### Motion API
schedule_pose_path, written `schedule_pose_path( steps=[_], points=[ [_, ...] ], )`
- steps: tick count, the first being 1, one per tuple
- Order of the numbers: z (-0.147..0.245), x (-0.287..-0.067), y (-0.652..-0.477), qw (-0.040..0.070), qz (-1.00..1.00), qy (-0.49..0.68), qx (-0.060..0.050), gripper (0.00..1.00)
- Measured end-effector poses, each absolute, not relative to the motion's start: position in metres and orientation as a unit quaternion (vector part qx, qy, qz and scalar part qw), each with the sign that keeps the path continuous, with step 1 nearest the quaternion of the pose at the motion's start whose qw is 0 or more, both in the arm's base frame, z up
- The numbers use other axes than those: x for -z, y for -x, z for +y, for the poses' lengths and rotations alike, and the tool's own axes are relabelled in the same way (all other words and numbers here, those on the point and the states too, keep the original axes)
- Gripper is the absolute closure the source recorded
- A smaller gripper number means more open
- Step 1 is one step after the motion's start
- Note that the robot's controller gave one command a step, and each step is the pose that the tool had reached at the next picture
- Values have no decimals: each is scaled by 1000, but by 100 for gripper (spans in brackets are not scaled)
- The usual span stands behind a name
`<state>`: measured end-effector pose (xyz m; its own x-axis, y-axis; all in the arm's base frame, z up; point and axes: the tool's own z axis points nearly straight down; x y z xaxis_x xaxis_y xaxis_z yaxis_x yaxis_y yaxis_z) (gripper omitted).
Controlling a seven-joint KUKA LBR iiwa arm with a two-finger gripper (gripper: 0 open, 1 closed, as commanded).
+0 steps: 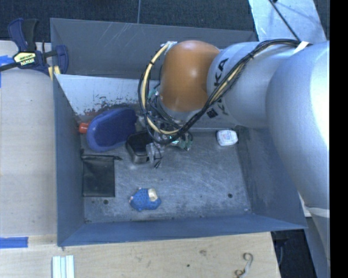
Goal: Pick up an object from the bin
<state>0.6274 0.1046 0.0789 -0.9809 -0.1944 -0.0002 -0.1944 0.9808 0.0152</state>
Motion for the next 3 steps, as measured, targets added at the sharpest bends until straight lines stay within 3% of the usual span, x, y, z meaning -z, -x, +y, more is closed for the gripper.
schedule_pose_path(
  steps=[1,2,3],
  points=[
    [107,-79,-621,-6,-943,-333,2,0],
    [107,-80,-619,-2,-943,-332,4,100],
    [107,-79,-621,-6,-943,-332,2,0]
  ],
)
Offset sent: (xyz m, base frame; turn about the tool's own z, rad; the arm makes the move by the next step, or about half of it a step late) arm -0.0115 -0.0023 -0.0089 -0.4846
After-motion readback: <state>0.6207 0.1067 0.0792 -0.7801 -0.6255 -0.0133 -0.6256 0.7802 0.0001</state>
